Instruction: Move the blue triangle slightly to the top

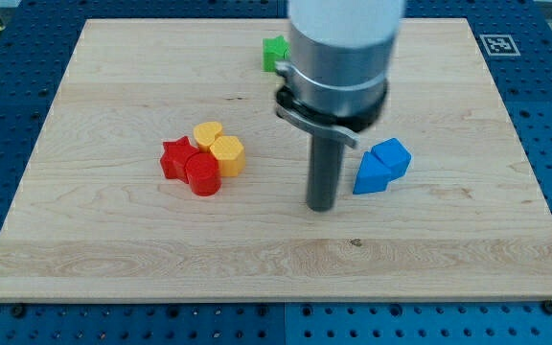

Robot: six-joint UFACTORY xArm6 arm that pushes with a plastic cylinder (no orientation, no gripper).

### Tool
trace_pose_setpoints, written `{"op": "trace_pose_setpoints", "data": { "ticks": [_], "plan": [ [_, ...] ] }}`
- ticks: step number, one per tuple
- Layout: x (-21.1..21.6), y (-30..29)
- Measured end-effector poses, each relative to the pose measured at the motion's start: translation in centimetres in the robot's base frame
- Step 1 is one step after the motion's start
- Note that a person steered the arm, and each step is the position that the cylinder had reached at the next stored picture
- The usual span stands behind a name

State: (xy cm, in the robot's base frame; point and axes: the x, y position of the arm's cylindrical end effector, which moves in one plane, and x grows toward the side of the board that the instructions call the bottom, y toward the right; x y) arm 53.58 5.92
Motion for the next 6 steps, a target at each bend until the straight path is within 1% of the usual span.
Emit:
{"op": "trace_pose_setpoints", "data": {
  "ticks": [1, 2, 3, 4, 6],
  "plan": [
    [1.1, 5.0],
    [-0.9, 5.4],
    [-2.1, 5.4],
    [-2.4, 5.4],
    [-1.8, 5.4]
  ]
}}
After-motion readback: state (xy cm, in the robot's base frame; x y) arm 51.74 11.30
